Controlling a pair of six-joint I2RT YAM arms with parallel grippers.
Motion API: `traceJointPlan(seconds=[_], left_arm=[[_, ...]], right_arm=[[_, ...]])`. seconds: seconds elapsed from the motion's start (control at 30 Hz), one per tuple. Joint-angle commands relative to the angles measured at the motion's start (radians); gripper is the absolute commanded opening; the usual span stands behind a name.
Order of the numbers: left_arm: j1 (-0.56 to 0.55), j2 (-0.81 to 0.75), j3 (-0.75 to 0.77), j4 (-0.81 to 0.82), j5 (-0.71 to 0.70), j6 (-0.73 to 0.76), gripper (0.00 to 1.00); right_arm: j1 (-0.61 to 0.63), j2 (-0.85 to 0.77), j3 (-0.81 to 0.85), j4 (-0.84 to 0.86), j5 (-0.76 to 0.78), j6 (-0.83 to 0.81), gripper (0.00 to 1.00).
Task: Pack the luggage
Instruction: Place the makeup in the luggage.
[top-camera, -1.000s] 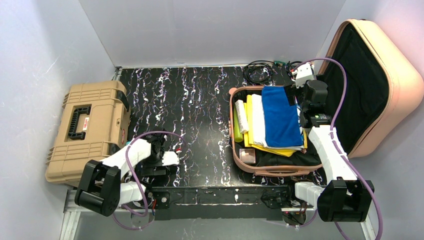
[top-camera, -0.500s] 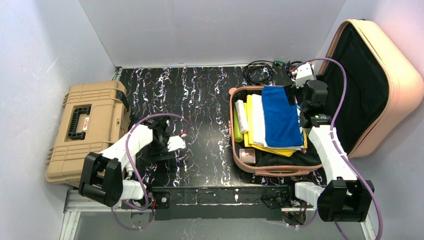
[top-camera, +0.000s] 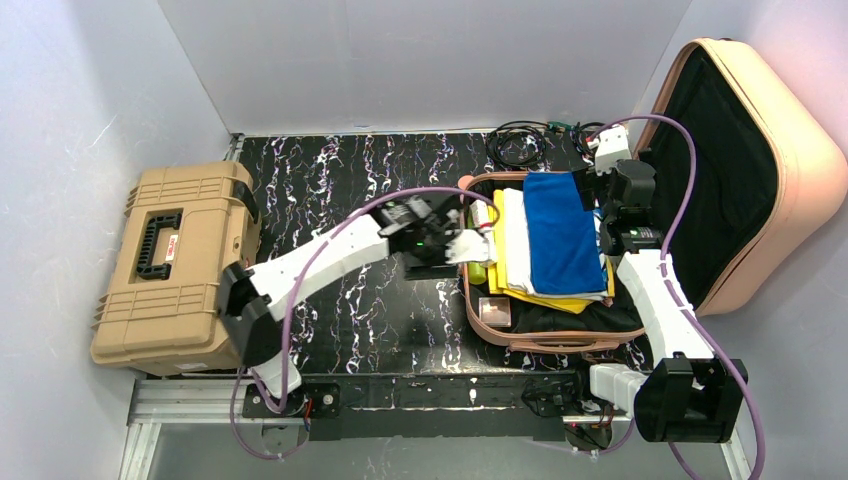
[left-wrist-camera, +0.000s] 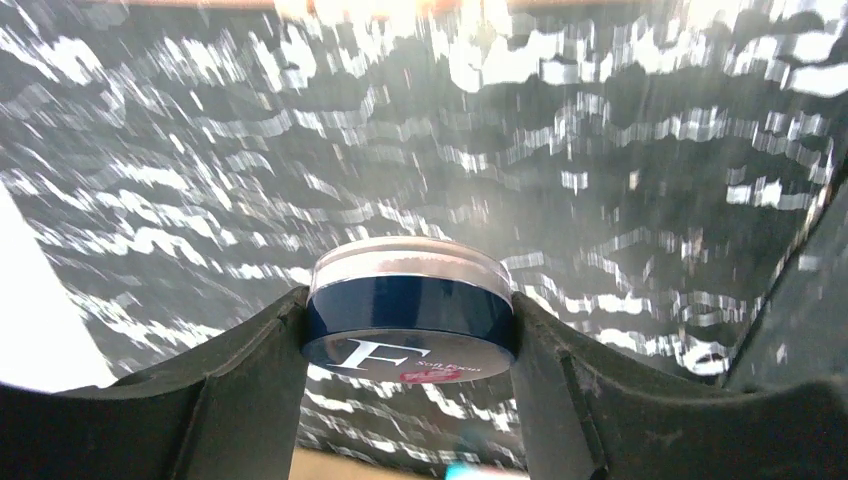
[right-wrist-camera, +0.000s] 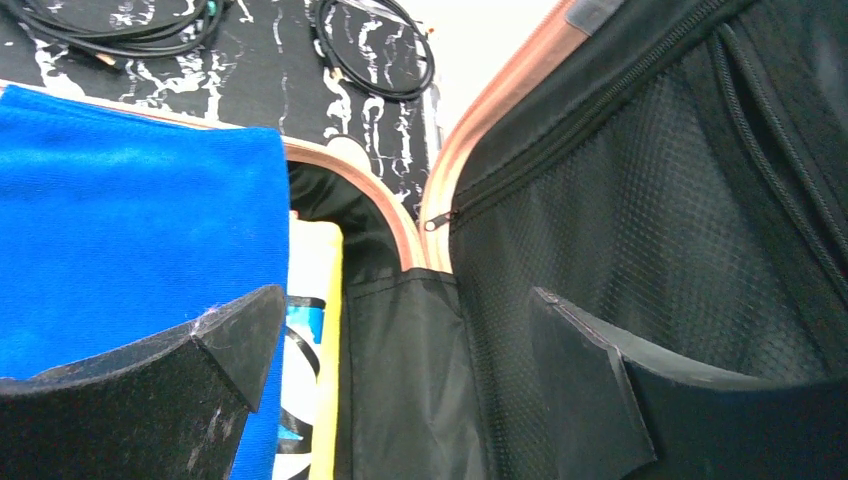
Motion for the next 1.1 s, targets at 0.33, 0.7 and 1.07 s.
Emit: traceJointPlan(seconds=[0.33, 0.7, 1.07], left_arm=[[-0.383, 0.496, 0.545, -0.004, -0.129, -0.042, 0.21], [-0.441, 0.662, 0.649, 0.038, -0.100, -0.008, 0.29], [-0.473, 0.640, 0.595, 0.076, 0.027, 0.003, 0.44]], right_arm=[[-0.075, -0.018, -0.031, 0.148, 0.255, -0.007, 1.00], [-0.105, -0.040, -0.036, 0.149, 0.239, -0.003, 1.00], [-0.107, -0.041, -0.042, 0.154, 0.221, -0.004, 1.00]])
